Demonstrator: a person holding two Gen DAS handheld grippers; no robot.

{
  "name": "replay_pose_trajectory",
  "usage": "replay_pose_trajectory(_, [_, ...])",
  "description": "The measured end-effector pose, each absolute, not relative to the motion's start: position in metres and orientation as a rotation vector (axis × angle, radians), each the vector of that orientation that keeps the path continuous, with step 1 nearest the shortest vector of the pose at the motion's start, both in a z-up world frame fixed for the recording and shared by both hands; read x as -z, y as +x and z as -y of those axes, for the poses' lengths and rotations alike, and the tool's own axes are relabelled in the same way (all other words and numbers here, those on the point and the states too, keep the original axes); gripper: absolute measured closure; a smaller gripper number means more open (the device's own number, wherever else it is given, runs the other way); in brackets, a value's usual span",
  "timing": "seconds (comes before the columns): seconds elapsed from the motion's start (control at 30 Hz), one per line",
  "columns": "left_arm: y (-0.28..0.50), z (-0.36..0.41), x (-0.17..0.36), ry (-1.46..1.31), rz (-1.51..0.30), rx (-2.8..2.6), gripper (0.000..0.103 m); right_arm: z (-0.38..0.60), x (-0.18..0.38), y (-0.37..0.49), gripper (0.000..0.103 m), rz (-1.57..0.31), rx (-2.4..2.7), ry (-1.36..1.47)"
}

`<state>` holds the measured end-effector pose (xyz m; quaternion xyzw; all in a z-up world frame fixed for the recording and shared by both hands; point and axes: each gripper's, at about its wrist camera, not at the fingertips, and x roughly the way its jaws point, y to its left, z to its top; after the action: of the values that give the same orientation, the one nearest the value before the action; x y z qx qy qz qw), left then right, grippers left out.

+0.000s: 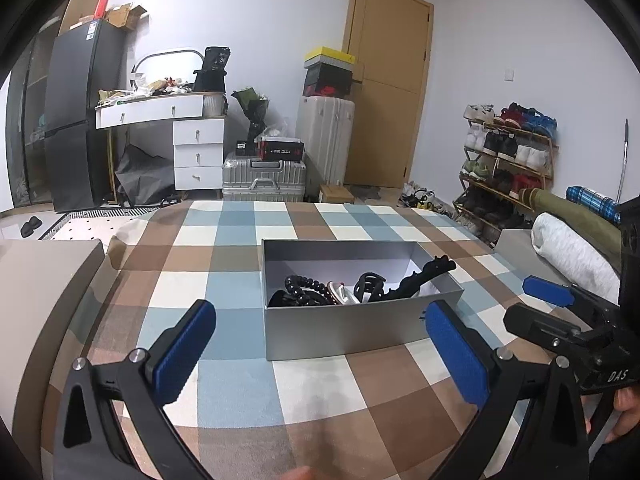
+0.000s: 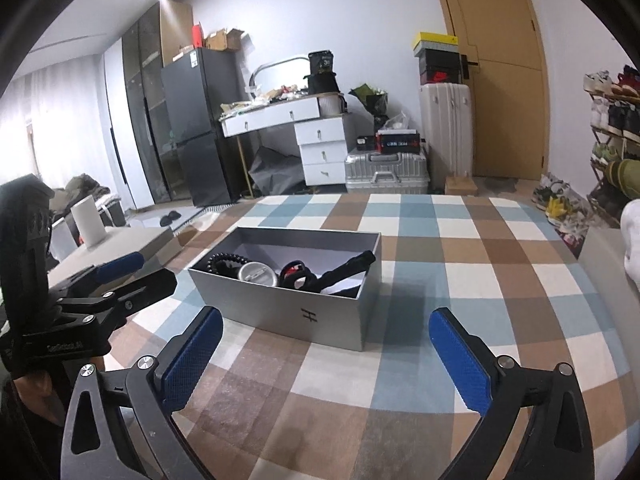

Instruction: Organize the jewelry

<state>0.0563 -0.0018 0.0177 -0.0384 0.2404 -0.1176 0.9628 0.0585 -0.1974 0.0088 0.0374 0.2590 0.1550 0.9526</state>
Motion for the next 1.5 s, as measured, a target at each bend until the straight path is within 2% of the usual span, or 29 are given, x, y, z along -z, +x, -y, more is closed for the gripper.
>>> replay_pose_trajectory(1.5, [0.0503, 0.0113, -0.0097, 0.005, -0.503, 0.214, 0.001, 0.1956, -0.0093, 0.0482, 0.000, -0.468, -0.340, 0.065])
